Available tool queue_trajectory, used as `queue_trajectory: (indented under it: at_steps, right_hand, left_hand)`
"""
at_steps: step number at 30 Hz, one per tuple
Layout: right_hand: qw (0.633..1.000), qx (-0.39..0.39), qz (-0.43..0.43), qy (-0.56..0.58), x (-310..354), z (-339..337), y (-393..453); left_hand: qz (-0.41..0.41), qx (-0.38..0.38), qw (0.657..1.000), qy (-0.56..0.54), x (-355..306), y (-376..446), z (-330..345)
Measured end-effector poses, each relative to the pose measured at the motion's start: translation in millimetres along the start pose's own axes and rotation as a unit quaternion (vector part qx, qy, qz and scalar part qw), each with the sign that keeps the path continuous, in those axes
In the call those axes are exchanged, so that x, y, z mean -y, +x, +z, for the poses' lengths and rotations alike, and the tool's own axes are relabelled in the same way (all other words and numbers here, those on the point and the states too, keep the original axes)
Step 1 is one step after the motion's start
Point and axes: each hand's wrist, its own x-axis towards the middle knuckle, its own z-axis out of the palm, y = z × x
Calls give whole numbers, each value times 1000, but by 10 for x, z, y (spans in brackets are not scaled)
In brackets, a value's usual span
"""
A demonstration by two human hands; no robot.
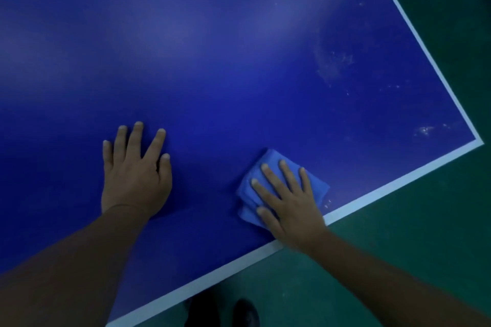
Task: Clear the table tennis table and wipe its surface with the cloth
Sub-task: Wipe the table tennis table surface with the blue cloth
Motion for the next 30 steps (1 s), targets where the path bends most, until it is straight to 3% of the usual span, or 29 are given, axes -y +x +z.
queue_trajectory:
  at_steps: [2,5,7,10,11,12,14,16,18,21,23,24,26,28,30]
  right_hand:
    - [1000,17,14,-8,-366,-37,-168]
    - [979,6,203,-10,-987,-143,-48]
    - [939,-9,343,33,-1164,-207,110]
    - [860,-54,499,94,-733,-219,373]
    - [858,-67,501,93,-464,-173,397]
    - [883,-80,456,78,-168,-117,370]
    - [959,-55,273,46,245,-10,145]
    - [986,-7,163,18,78,12,-92]
    - [972,-16,233,5,-402,-29,-203]
    - [891,-20,449,55,-964,-139,-138]
    - [841,-40,532,86,-893,-185,54]
    - [837,-44,539,89,-720,-175,166]
    - [883,-68,460,62,-200,-92,309]
    - [953,-70,294,35,327,-10,272]
    - [988,-29,152,16,414,36,145]
  left_hand:
    - [2,0,1000,-3,-9,-3,5]
    - [1,-2,1000,-9,-2,0,2]
    - [0,-3,1000,-7,-5,-2,2]
    - [-1,-2,1000,-2,-10,4,2]
    - [-3,-2,1000,1,-14,1,3]
    - [-6,-3,1000,6,-19,0,5]
    - [-6,-5,1000,13,-20,-1,14]
    - [-5,-7,1000,9,-20,-9,6]
    - [-6,-10,1000,9,-29,-5,4]
    - [-8,-11,1000,12,-31,-10,13]
    - [-5,-13,1000,9,-39,-12,8]
    - [-3,-11,1000,9,-43,-10,2]
    - [-5,-6,1000,10,-47,-5,-12]
    - [-8,-5,1000,8,-44,-13,-11]
    - [-7,-6,1000,4,-39,-8,-12]
